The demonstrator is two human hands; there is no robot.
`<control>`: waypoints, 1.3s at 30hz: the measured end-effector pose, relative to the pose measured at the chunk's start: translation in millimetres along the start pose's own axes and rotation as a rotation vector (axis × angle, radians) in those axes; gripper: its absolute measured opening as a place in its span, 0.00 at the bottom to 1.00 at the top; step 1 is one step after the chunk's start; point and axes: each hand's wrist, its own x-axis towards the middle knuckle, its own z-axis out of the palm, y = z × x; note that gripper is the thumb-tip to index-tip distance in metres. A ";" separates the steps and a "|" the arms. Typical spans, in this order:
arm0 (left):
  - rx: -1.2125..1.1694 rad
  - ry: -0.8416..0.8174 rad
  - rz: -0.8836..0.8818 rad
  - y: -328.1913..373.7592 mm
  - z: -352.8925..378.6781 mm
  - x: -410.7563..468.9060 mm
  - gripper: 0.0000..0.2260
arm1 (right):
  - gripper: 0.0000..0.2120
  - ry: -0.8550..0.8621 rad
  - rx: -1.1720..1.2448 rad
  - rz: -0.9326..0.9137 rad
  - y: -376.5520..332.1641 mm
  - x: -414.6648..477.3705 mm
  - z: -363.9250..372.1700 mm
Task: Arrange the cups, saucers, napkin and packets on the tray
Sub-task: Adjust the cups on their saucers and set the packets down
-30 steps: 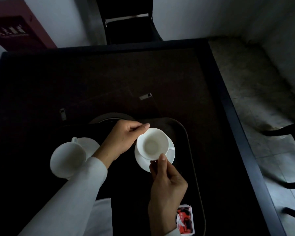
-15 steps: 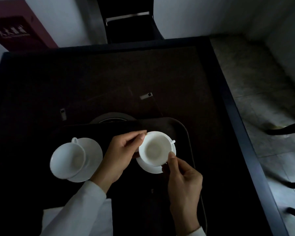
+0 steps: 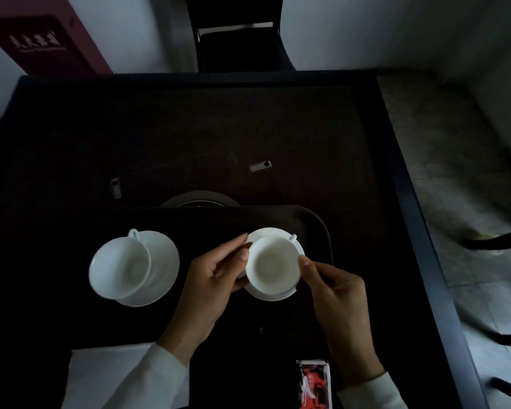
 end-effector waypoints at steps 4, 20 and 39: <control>-0.013 0.015 -0.011 -6.2 -2.6 -8.5 0.22 | 0.13 -0.067 -0.047 -0.019 -4.2 11.2 -5.4; -0.043 0.113 0.035 -17.7 6.1 -23.0 0.17 | 0.09 -0.215 -0.055 -0.094 -13.7 43.0 -9.5; 0.038 0.149 0.068 -23.6 -11.9 -41.4 0.15 | 0.20 -0.048 -0.005 -0.117 -0.5 15.8 -6.6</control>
